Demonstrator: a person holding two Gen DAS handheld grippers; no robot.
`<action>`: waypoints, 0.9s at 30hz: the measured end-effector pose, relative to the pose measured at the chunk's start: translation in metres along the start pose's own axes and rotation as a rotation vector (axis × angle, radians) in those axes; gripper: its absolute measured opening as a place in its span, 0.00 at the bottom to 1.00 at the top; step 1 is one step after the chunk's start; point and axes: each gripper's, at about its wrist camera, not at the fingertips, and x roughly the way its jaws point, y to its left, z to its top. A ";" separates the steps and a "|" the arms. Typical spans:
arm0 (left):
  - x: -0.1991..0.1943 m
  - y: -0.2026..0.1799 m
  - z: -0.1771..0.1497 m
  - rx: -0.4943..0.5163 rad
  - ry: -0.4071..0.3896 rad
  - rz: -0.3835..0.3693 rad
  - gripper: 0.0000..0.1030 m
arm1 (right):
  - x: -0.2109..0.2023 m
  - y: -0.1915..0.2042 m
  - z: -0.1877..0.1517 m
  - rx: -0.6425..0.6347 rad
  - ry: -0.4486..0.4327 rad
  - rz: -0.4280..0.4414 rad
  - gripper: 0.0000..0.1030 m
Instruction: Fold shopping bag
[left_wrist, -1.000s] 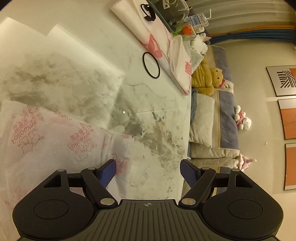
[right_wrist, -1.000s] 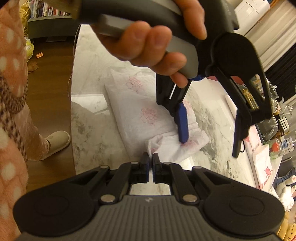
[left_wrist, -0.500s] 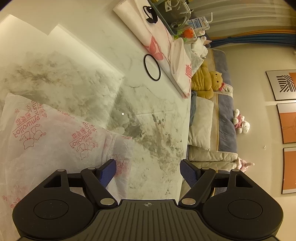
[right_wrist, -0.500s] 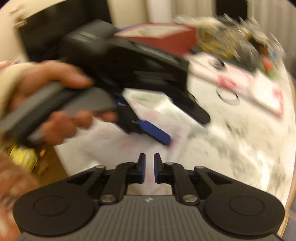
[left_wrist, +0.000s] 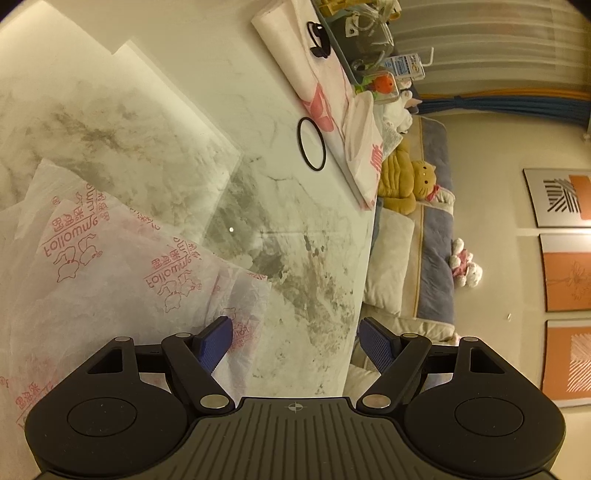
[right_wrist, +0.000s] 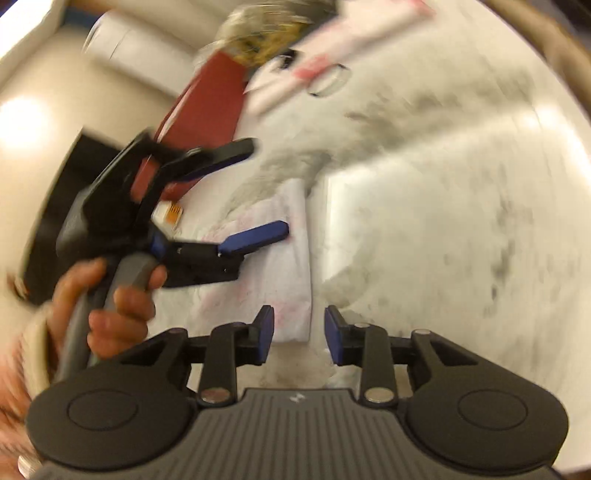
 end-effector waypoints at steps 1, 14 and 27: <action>0.000 0.002 0.001 -0.015 -0.001 -0.007 0.75 | 0.004 -0.009 -0.001 0.095 0.001 0.048 0.28; 0.001 0.012 0.003 -0.080 -0.012 -0.041 0.75 | 0.039 0.011 -0.005 0.103 0.064 0.040 0.34; -0.009 -0.006 0.005 0.078 -0.026 0.065 0.75 | 0.048 0.083 0.000 -0.440 0.047 -0.396 0.00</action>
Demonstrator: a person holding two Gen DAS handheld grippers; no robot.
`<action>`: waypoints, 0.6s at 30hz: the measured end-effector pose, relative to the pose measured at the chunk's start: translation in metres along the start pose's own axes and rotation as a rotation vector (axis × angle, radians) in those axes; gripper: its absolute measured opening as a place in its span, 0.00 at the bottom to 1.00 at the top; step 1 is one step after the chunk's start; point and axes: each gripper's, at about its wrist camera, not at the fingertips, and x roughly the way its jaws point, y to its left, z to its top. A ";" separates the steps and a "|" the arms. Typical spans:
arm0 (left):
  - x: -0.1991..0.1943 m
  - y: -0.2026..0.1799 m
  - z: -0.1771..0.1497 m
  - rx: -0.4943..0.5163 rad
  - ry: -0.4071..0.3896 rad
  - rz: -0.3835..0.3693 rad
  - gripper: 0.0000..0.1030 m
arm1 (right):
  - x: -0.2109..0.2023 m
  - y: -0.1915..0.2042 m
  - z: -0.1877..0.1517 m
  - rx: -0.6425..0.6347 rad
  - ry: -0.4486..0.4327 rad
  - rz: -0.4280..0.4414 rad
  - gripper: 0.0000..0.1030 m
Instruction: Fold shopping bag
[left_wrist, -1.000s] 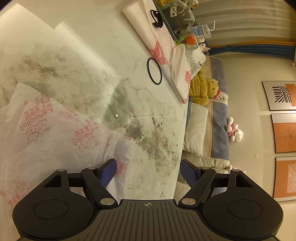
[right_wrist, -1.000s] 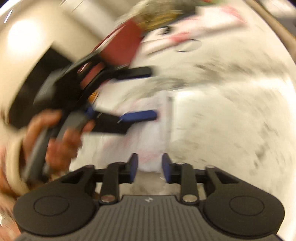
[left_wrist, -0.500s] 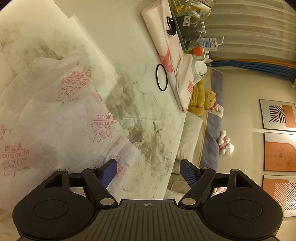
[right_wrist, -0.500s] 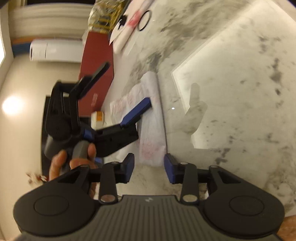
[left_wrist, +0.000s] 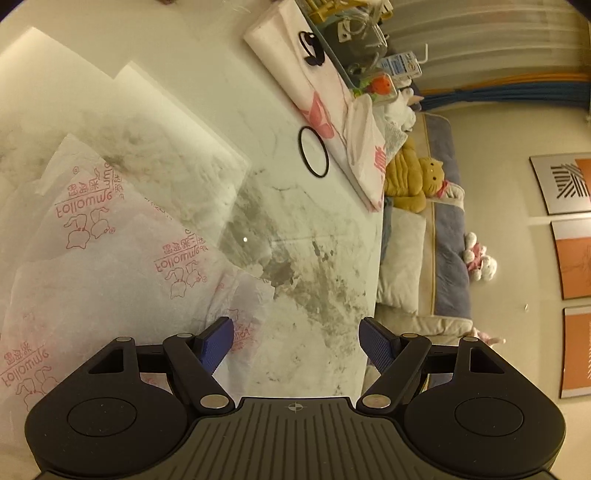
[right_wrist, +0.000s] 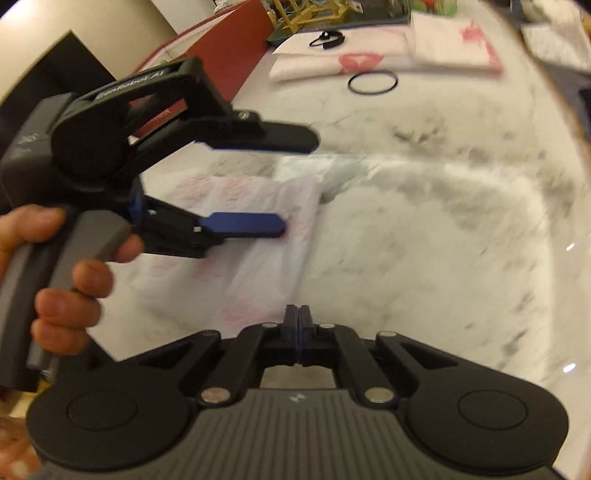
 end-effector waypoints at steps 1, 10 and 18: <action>-0.002 0.001 0.000 -0.006 -0.009 0.002 0.75 | -0.005 -0.002 0.001 0.023 -0.025 0.029 0.00; -0.008 0.002 -0.003 -0.012 -0.036 0.023 0.75 | 0.024 0.030 -0.004 -0.101 0.052 0.176 0.00; -0.016 0.010 -0.015 -0.036 -0.045 0.022 0.75 | 0.005 0.006 0.008 -0.119 0.033 0.111 0.05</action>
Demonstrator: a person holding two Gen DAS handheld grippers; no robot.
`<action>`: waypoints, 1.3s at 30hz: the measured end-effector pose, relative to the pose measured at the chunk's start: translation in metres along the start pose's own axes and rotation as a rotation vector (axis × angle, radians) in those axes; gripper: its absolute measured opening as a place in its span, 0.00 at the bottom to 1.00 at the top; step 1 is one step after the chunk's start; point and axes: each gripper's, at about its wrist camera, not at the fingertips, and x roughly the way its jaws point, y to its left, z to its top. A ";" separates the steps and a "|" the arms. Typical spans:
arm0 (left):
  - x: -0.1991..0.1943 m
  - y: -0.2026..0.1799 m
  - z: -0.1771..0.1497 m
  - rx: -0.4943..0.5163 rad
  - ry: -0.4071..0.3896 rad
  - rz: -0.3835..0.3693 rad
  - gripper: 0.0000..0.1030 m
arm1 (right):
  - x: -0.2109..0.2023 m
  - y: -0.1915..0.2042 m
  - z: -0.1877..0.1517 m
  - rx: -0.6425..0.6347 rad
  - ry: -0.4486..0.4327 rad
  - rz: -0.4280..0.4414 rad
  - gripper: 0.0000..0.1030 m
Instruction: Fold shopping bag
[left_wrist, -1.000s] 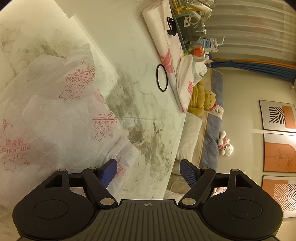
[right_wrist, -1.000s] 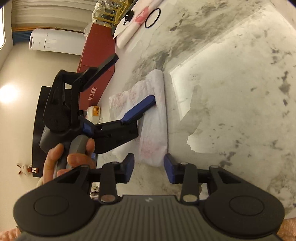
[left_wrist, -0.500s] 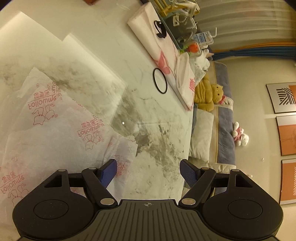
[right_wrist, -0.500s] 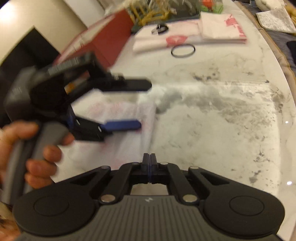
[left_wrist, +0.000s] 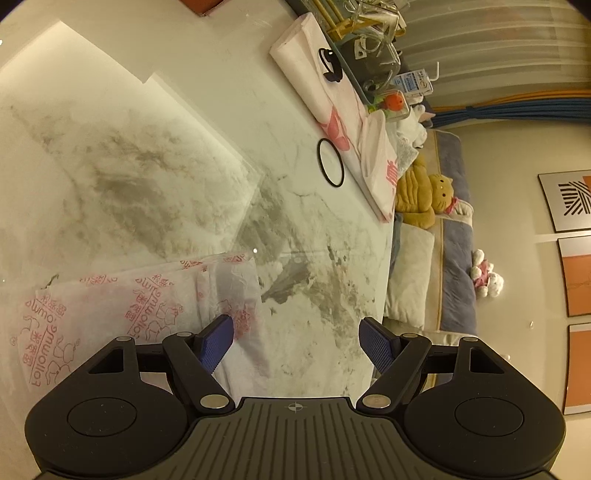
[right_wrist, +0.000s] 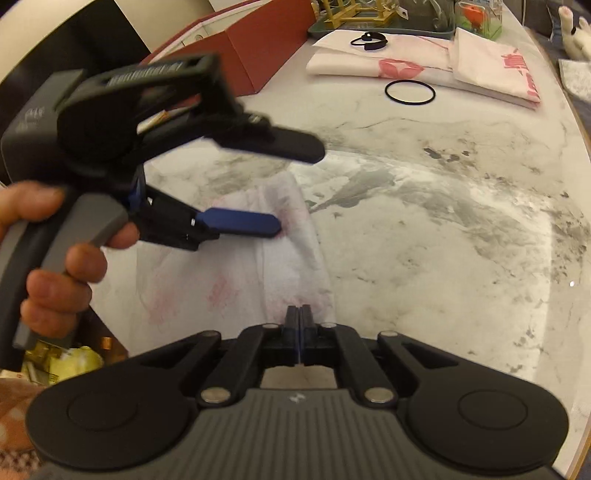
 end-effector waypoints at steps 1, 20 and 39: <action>-0.001 0.002 0.000 -0.008 -0.002 -0.005 0.75 | -0.006 -0.007 -0.001 0.033 -0.029 0.027 0.10; -0.001 0.010 -0.003 -0.032 -0.016 -0.051 0.75 | 0.014 -0.073 -0.031 0.731 -0.103 0.309 0.41; -0.003 0.027 0.004 0.000 0.019 -0.128 0.63 | -0.039 -0.055 -0.001 0.241 -0.234 0.228 0.14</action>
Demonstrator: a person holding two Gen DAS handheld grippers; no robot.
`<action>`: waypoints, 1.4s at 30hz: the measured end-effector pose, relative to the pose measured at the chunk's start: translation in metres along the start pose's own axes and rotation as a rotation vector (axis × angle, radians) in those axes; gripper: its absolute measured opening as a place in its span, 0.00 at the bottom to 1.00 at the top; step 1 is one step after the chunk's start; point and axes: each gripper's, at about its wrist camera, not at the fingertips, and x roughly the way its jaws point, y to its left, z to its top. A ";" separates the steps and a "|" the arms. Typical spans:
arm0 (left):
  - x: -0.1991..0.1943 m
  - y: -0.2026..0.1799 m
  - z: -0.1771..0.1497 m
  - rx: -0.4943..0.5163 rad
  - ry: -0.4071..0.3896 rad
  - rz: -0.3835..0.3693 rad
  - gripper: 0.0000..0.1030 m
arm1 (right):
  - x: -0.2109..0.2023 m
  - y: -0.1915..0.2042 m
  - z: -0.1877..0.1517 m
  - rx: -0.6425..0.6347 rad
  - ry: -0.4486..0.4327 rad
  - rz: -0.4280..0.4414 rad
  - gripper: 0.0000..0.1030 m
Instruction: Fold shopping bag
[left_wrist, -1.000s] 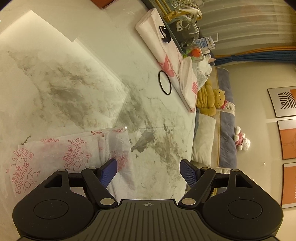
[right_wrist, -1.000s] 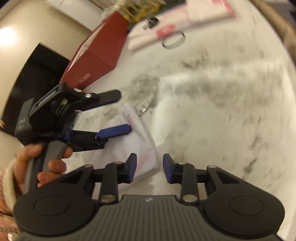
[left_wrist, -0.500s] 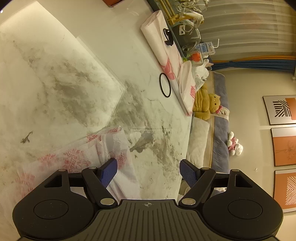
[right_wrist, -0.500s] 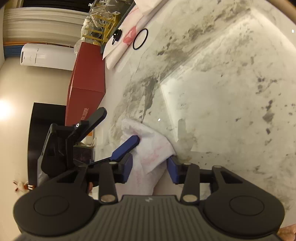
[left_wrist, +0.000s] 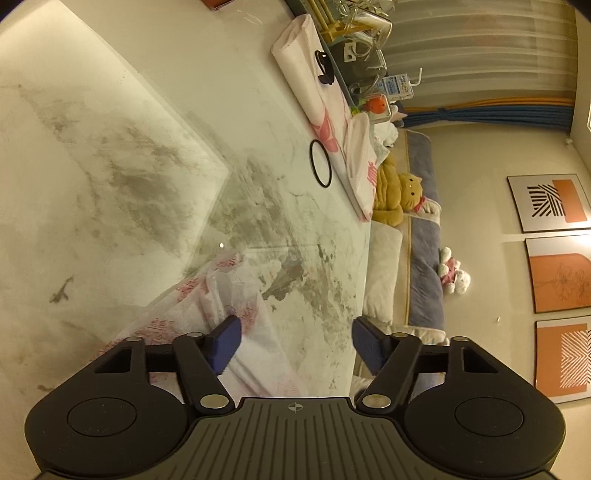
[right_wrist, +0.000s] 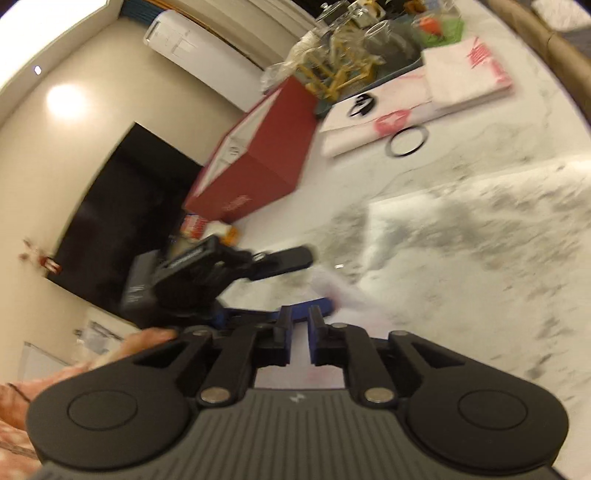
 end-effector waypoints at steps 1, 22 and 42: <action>-0.001 0.002 0.000 -0.004 -0.002 -0.004 0.61 | 0.000 -0.008 0.002 0.022 -0.009 -0.015 0.17; -0.001 0.003 -0.001 0.005 -0.006 -0.007 0.59 | 0.039 -0.075 -0.005 0.338 0.161 0.278 0.45; -0.002 0.004 -0.003 -0.002 -0.010 -0.009 0.59 | 0.054 -0.056 0.000 0.358 0.174 0.211 0.34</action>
